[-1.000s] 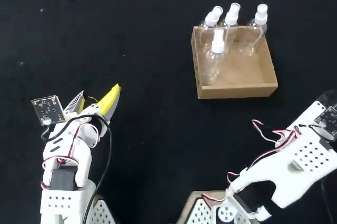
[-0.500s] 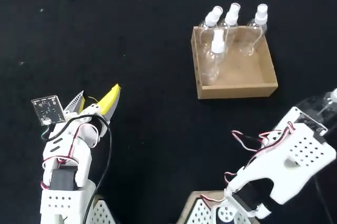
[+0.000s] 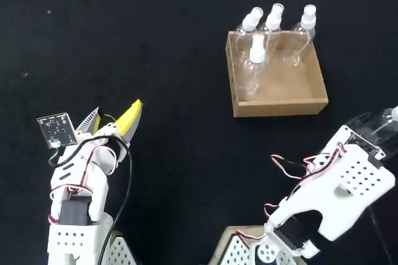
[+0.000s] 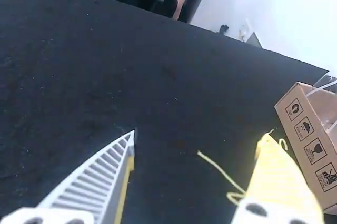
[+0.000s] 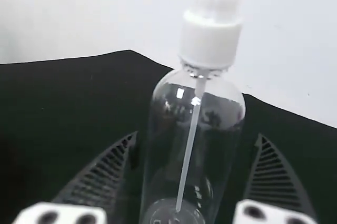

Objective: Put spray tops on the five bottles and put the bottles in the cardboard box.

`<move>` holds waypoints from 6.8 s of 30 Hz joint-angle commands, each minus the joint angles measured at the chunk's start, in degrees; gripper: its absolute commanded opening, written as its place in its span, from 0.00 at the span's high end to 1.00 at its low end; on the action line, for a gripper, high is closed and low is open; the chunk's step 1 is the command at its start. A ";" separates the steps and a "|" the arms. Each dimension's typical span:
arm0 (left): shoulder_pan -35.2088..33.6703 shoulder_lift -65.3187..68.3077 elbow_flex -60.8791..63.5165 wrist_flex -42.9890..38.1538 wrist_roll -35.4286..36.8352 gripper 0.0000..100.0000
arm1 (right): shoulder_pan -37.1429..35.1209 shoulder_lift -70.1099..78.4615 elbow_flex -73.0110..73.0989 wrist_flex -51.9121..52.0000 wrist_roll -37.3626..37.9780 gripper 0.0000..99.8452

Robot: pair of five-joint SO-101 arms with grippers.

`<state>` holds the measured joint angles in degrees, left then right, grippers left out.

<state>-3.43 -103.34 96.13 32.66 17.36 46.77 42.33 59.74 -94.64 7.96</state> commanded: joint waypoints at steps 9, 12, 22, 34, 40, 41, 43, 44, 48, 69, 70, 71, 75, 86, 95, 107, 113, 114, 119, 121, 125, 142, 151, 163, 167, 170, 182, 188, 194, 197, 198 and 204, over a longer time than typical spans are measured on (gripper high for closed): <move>-0.48 -0.53 1.27 0.18 0.09 0.66 | -0.62 -1.54 0.40 -2.02 0.35 0.72; -0.48 -0.53 1.27 0.18 0.26 0.66 | -0.79 -4.70 2.68 -1.93 0.35 0.72; -0.48 -0.53 1.27 0.18 0.18 0.66 | -0.79 -23.87 16.84 -1.49 0.26 0.72; -0.48 -0.53 1.27 0.18 0.09 0.66 | 1.85 -42.77 34.86 -2.02 0.00 0.73; -0.48 -0.53 1.27 0.18 0.26 0.66 | 2.11 -49.27 36.44 4.13 3.25 0.73; -0.48 -0.53 1.27 0.18 0.26 0.66 | 1.67 -50.24 36.35 6.15 5.89 0.73; -0.48 -0.44 1.27 0.18 0.35 0.66 | 0.26 -52.26 36.35 9.93 9.41 0.73; -0.48 -0.44 1.27 0.18 0.35 0.66 | -0.09 -53.41 36.35 11.78 10.20 0.73; -0.48 -0.44 1.27 0.18 0.18 0.66 | 0.18 -58.42 36.26 17.14 10.64 0.73; -0.48 -0.44 1.27 0.18 0.09 0.66 | 0.97 -105.71 36.44 73.85 10.81 0.73; -0.48 -0.44 1.27 0.18 0.09 0.66 | 0.53 -107.30 36.35 76.13 10.81 0.73; -0.48 -0.44 1.27 0.18 0.09 0.66 | 0.35 -108.70 36.09 78.77 10.90 0.73; -0.48 -0.44 1.27 0.18 0.09 0.66 | 0.18 -112.22 31.69 90.81 10.73 0.73; -0.48 -0.44 1.27 0.18 0.09 0.66 | 0.18 -99.30 13.41 105.67 10.73 0.72; -0.48 -0.44 1.27 0.18 0.09 0.66 | -0.62 -80.48 3.74 103.65 10.46 0.72; -0.48 -0.44 1.27 0.18 0.09 0.66 | -0.79 -70.46 4.88 88.35 10.46 0.68; -0.48 -0.44 1.27 0.18 0.09 0.66 | -0.79 -64.66 1.45 88.26 10.55 0.65; -0.48 -0.44 1.27 0.18 0.09 0.66 | -0.79 -63.69 0.75 88.26 10.55 0.65; -0.48 -0.44 1.27 0.18 0.09 0.66 | -0.88 -58.77 -3.82 88.26 10.46 0.65; -0.48 -0.44 1.27 0.18 0.09 0.66 | -1.23 -57.10 -4.97 88.26 10.46 0.65; -0.48 -0.44 1.27 0.18 0.09 0.66 | -2.37 -54.81 -5.67 87.56 10.46 0.65; -0.48 -0.44 1.27 0.18 0.09 0.66 | -2.55 -44.88 -4.35 73.14 10.46 0.65; -0.48 -0.44 1.27 0.18 0.09 0.66 | -2.55 -44.35 -5.05 73.14 10.46 0.70; -0.48 -0.44 1.27 0.18 0.09 0.66 | -2.46 -43.03 -7.25 73.05 10.46 0.76; -0.48 -0.44 1.27 0.18 0.09 0.66 | -2.46 -42.95 -7.87 73.05 10.46 0.76; -0.48 -0.44 1.27 0.18 0.09 0.66 | -2.46 -42.95 -7.96 73.05 10.46 0.76; -0.48 -0.44 1.27 0.18 0.09 0.66 | -2.29 -42.95 -7.96 73.05 10.46 0.96; -0.48 -0.44 1.27 0.18 0.09 0.66 | 0.53 -43.56 -7.78 73.41 5.71 0.99; -0.48 -0.44 1.27 0.18 0.09 0.66 | 1.93 -49.10 -7.43 79.65 2.64 0.99; -0.48 -0.44 1.27 0.18 0.09 0.66 | 1.41 -56.57 -8.40 89.41 -0.44 0.99; -0.48 -0.44 1.27 0.18 0.09 0.66 | 1.32 -59.38 -9.10 93.27 -2.37 0.99; -0.48 -0.44 1.27 0.18 0.09 0.66 | -4.04 -73.19 -15.87 113.58 -12.84 0.99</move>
<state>-3.43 -103.34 96.13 32.66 17.36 46.42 -22.90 49.63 10.77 -1.63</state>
